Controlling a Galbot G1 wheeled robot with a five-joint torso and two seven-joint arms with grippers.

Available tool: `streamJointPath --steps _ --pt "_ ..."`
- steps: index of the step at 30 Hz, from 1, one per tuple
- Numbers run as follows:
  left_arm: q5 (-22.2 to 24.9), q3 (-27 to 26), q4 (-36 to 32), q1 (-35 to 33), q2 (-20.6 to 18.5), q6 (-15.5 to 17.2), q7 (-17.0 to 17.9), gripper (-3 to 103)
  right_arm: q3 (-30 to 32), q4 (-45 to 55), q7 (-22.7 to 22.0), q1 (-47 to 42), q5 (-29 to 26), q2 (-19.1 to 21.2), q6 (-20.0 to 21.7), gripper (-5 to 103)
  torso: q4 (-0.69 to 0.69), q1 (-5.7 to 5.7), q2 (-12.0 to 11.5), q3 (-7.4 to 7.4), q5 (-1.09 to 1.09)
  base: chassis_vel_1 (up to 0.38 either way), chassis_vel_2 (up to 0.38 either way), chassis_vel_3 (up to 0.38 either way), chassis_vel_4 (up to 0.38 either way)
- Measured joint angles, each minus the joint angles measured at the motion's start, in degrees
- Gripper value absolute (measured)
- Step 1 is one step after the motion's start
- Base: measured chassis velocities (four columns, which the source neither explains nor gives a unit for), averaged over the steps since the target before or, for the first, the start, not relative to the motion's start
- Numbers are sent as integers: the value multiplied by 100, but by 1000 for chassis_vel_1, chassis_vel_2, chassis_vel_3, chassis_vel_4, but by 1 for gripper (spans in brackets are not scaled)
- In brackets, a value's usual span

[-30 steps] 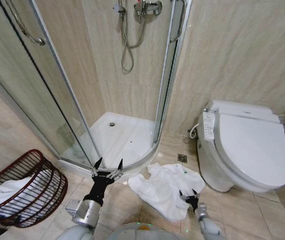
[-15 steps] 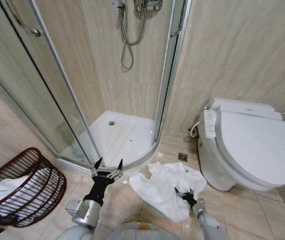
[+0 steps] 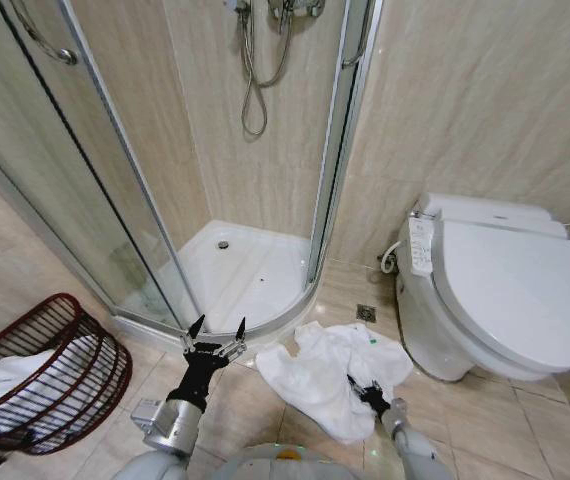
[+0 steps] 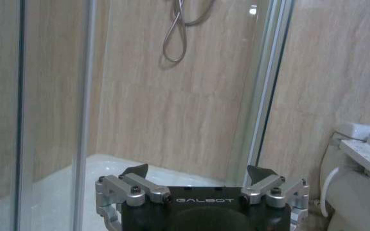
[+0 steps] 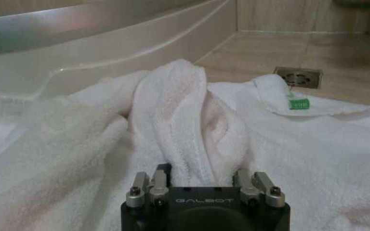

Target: Discard the used towel into the hamper.

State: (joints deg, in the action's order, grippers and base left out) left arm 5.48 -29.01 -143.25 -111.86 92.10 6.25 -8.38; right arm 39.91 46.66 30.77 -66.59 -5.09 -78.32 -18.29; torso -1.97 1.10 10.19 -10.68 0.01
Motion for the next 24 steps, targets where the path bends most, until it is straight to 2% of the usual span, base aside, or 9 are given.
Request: streamJointPath --steps 2,6,12,16,24 --pt "0 0 0 0 0 0 0 100 -1 76 -22 -51 -9 0 -1 49 0 0 3 -2 0 0 0 0 0" --pt "0 0 0 0 0 0 0 100 -5 453 -62 -284 -60 1 -51 33 0 5 15 -10 0 0 0 0 0" --pt "0 0 0 0 0 0 0 100 2 969 -109 -585 -140 27 -133 22 0 8 24 -16 0 0 0 0 0" --pt "0 0 0 0 0 0 0 100 13 1676 -130 -964 -346 86 -158 13 0 10 30 -20 0 0 0 0 0" --pt "0 0 0 0 0 0 0 100 197 3158 -119 -1591 -354 198 -326 13 0 13 38 -25 -1 0 0 0 0"
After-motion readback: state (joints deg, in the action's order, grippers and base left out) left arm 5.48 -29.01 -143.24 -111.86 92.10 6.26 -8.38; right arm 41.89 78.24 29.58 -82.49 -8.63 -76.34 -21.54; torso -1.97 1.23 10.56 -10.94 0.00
